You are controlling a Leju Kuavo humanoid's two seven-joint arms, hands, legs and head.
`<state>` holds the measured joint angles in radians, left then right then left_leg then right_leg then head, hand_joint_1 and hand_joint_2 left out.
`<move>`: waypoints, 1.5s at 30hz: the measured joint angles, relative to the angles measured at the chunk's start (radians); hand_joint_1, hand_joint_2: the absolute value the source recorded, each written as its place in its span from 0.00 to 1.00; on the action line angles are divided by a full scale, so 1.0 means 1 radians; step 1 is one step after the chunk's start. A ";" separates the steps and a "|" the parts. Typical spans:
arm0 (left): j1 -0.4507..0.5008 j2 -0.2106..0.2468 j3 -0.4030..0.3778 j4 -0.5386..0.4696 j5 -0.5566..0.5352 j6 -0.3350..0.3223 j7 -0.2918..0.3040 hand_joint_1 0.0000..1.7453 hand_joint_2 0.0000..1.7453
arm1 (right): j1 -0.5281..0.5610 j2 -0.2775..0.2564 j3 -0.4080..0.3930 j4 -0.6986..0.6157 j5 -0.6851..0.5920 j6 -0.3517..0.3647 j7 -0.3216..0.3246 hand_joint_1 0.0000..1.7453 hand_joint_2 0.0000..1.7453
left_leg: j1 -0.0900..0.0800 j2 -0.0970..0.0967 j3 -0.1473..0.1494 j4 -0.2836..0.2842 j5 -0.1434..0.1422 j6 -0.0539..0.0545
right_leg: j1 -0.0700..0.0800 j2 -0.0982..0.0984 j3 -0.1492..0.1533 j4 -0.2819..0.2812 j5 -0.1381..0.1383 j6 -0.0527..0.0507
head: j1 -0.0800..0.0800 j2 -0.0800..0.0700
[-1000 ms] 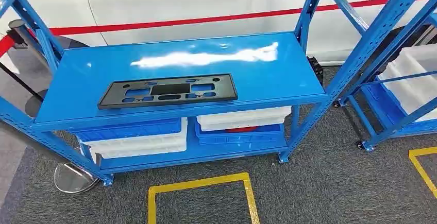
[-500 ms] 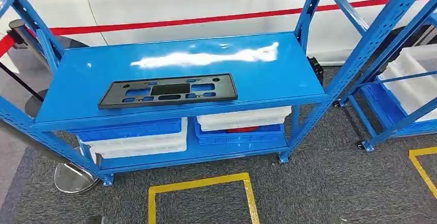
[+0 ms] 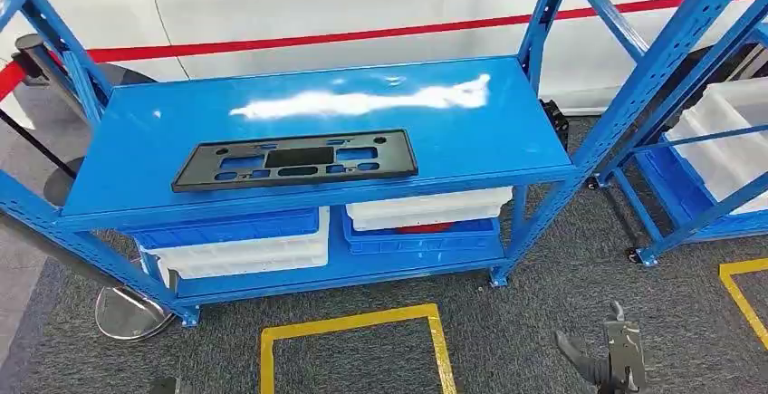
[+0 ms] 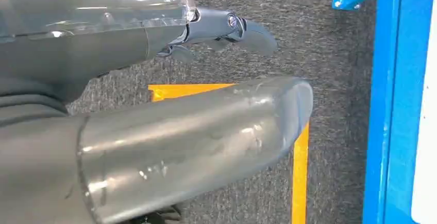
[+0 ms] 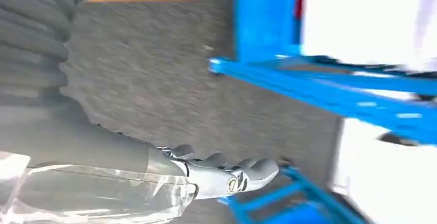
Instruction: Take the parts from the cabinet and place them on the table.
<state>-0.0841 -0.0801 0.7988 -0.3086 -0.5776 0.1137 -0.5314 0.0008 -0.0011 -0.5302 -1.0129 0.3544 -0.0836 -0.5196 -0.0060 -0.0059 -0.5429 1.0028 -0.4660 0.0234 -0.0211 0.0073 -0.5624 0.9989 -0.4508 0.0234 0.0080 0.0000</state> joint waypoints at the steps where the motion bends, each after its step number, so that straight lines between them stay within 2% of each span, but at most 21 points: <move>1: -0.001 -0.001 0.004 0.000 -0.002 0.000 -0.004 0.00 0.00 | 0.004 -0.001 0.018 -0.031 0.000 -0.003 -0.005 0.00 1.00 | 0.000 0.000 0.000 0.000 0.000 0.000 | 0.000 0.000 0.000 0.000 0.000 0.000 | 0.001 0.000; 10: -0.006 -0.002 0.029 0.000 -0.010 0.006 -0.048 0.00 0.00 | 0.021 -0.012 0.240 -0.311 0.023 -0.038 -0.037 0.00 1.00 | -0.006 0.000 -0.006 0.008 -0.003 0.007 | -0.005 0.000 0.000 -0.002 0.005 0.008 | 0.000 0.000; 13: -0.008 -0.004 0.030 0.000 -0.008 0.009 -0.061 0.00 0.00 | 0.018 -0.020 0.329 -0.372 0.010 -0.024 -0.028 0.00 1.00 | 0.006 0.002 0.004 -0.013 0.012 0.025 | -0.006 -0.001 0.002 0.001 -0.001 0.018 | 0.002 0.000; 14: -0.008 -0.006 0.030 0.000 -0.005 0.009 -0.067 0.00 0.00 | 0.016 -0.022 0.359 -0.391 0.000 -0.014 -0.026 0.00 1.00 | 0.006 0.001 0.005 -0.018 0.015 0.030 | -0.003 -0.003 -0.015 0.037 -0.028 0.016 | 0.004 0.000; 17: -0.007 -0.008 0.034 0.000 0.005 0.010 -0.079 0.00 0.00 | 0.006 -0.029 0.466 -0.432 -0.021 0.015 -0.009 0.00 1.00 | 0.003 0.003 0.001 -0.016 0.015 0.032 | -0.002 -0.003 -0.131 0.276 -0.139 0.017 | 0.007 0.000; 18: -0.006 -0.008 0.034 0.000 0.009 0.010 -0.082 0.00 0.00 | 0.006 -0.028 0.499 -0.442 -0.019 0.016 -0.004 0.00 1.00 | 0.002 0.003 0.000 -0.015 0.015 0.031 | -0.002 -0.003 -0.153 0.317 -0.141 0.017 | 0.008 0.000; 19: -0.005 -0.008 0.035 0.000 0.011 0.011 -0.085 0.00 0.00 | 0.004 -0.028 0.529 -0.452 -0.009 0.014 0.000 0.00 1.00 | 0.002 0.002 0.001 -0.014 0.014 0.030 | -0.002 -0.004 -0.151 0.307 -0.120 0.016 | 0.007 0.000; 20: -0.005 -0.010 0.035 0.000 0.012 0.011 -0.088 0.00 0.00 | 0.001 -0.028 0.562 -0.463 0.006 0.008 0.005 0.00 1.00 | 0.002 0.001 0.003 -0.013 0.012 0.027 | -0.002 -0.004 -0.128 0.254 -0.082 0.013 | 0.008 0.000; 22: -0.005 -0.014 0.034 0.000 0.016 0.012 -0.093 0.00 0.00 | -0.014 -0.029 0.612 -0.487 0.050 -0.017 0.018 0.00 1.00 | 0.002 -0.002 0.008 -0.006 0.004 0.019 | -0.001 -0.006 -0.035 0.062 0.017 0.003 | 0.008 0.000; 23: -0.005 -0.015 0.034 0.000 0.018 0.012 -0.094 0.00 0.00 | -0.028 -0.029 0.629 -0.494 0.068 -0.029 0.024 0.00 1.00 | -0.003 -0.002 0.005 -0.002 0.000 0.014 | 0.004 -0.007 -0.014 0.027 0.000 -0.003 | 0.007 0.000; 27: -0.006 -0.017 0.034 0.000 0.022 0.018 -0.102 0.00 0.00 | -0.051 -0.031 0.715 -0.517 0.177 -0.089 0.056 0.00 1.00 | 0.000 -0.001 0.001 0.000 -0.002 -0.010 | 0.011 -0.002 -0.021 0.016 0.003 -0.019 | 0.006 0.000; 28: -0.008 -0.016 0.033 0.000 0.022 0.019 -0.103 0.00 0.00 | -0.054 -0.034 0.730 -0.522 0.204 -0.102 0.065 0.00 1.00 | 0.002 -0.001 -0.003 0.007 -0.013 -0.017 | 0.000 -0.004 -0.015 0.005 0.009 -0.029 | 0.008 0.000; 30: -0.010 -0.019 0.032 0.000 0.020 0.018 -0.106 0.00 0.00 | -0.063 -0.034 0.737 -0.531 0.221 -0.112 0.069 0.00 1.00 | 0.006 0.000 -0.041 0.094 -0.064 -0.030 | 0.000 -0.007 -0.012 0.002 0.007 -0.036 | -0.005 0.000; 32: -0.010 -0.019 0.026 0.000 0.018 0.019 -0.106 0.00 0.00 | -0.089 -0.044 0.765 -0.531 0.262 -0.133 0.077 0.00 1.00 | 0.014 0.000 -0.124 0.258 -0.133 -0.040 | 0.001 -0.007 -0.014 0.003 0.006 -0.040 | -0.004 0.000; 33: -0.011 -0.019 0.025 0.000 0.018 0.019 -0.106 0.00 0.00 | -0.096 -0.048 0.777 -0.531 0.286 -0.145 0.080 0.00 1.00 | 0.016 0.000 -0.149 0.306 -0.143 -0.044 | 0.001 -0.006 -0.013 0.003 0.006 -0.040 | -0.005 0.000; 34: -0.012 -0.019 0.021 0.000 0.014 0.019 -0.105 0.00 0.00 | -0.105 -0.051 0.791 -0.531 0.316 -0.159 0.086 0.00 1.00 | 0.020 0.000 -0.159 0.316 -0.127 -0.048 | 0.000 -0.006 -0.011 0.003 0.005 -0.039 | -0.005 0.000; 35: -0.014 -0.019 0.016 0.000 0.011 0.019 -0.105 0.00 0.00 | -0.116 -0.055 0.806 -0.531 0.345 -0.172 0.093 0.00 1.00 | 0.023 0.001 -0.143 0.271 -0.088 -0.050 | -0.002 -0.005 -0.009 0.004 0.003 -0.036 | -0.004 0.000; 37: -0.021 -0.019 0.005 0.000 0.007 0.019 -0.105 0.00 0.00 | -0.145 -0.065 0.842 -0.531 0.403 -0.201 0.111 0.00 1.00 | 0.029 0.001 -0.059 0.086 0.016 -0.052 | -0.007 -0.002 -0.004 0.011 -0.003 -0.026 | -0.005 0.000; 39: -0.030 -0.021 -0.002 0.002 0.000 0.019 -0.103 0.00 0.00 | -0.175 -0.077 0.874 -0.532 0.453 -0.228 0.127 0.00 1.00 | 0.023 -0.002 -0.029 0.013 0.013 -0.045 | 0.001 -0.001 -0.013 0.023 -0.008 -0.013 | -0.011 0.000; 43: -0.039 -0.022 -0.023 0.002 -0.008 0.018 -0.100 0.00 0.00 | -0.226 -0.105 0.945 -0.534 0.557 -0.278 0.164 0.00 1.00 | 0.026 -0.001 -0.037 0.015 0.020 -0.010 | -0.003 -0.001 -0.016 0.016 -0.007 0.010 | -0.007 0.000; 45: -0.046 -0.024 -0.035 0.002 -0.012 0.018 -0.100 0.00 0.00 | -0.255 -0.125 0.980 -0.535 0.611 -0.307 0.183 0.00 1.00 | 0.025 0.000 -0.036 0.011 0.022 0.003 | -0.003 -0.004 -0.051 0.098 -0.061 0.012 | -0.002 0.000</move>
<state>-0.1305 -0.1045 0.7637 -0.3063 -0.5898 0.1320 -0.6310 -0.2543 -0.1263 0.4498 -1.5480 0.9656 -0.3903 -0.3364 0.0187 -0.0056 -0.5786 1.0141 -0.4441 0.0266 -0.0243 0.0029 -0.6130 1.0972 -0.5122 0.0350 0.0065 0.0000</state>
